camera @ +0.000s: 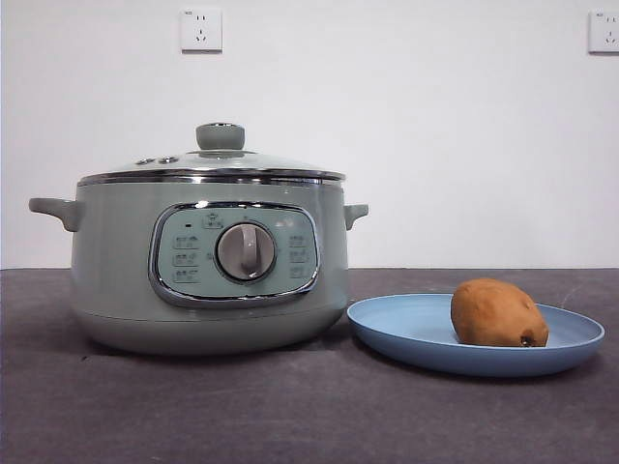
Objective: Take the potato out from the steamer,put the potato on the plate,close the lid
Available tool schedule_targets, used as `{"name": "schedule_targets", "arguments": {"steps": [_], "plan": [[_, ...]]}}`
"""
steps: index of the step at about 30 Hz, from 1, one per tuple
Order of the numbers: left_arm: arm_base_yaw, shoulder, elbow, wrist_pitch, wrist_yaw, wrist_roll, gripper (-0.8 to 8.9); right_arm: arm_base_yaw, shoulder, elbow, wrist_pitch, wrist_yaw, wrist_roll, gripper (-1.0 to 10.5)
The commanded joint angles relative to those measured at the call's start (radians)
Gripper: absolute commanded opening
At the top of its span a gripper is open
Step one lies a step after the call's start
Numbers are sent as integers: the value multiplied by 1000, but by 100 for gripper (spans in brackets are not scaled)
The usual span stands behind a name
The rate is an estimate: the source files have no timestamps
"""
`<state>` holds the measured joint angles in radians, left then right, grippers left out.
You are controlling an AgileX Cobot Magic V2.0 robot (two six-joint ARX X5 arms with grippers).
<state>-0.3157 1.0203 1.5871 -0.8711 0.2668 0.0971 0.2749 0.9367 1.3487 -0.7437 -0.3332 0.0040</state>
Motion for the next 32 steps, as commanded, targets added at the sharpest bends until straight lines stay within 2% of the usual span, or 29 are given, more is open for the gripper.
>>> {"name": "schedule_targets", "arguments": {"steps": [1, 10, 18, 23, 27, 32], "plan": [[24, -89, -175, 140, 5, -13, -4, 1, 0, -1, 3, -1, -2, -1], [158, -480, -845, 564, 3, -63, -4, 1, 0, -1, 3, -1, -2, -1], [282, -829, -1344, 797, 0, -194, -4, 0, 0, -1, 3, -1, -2, -1], [305, -945, -1519, 830, -6, -275, -4, 1, 0, -1, 3, -1, -2, -1], [305, -990, -1584, 819, -19, -301, -4, 1, 0, -1, 3, -1, -2, -1], [305, -1009, -1584, 725, -131, -306, -4, 0, 0, -1, 2, 0, -2, -1]]}}
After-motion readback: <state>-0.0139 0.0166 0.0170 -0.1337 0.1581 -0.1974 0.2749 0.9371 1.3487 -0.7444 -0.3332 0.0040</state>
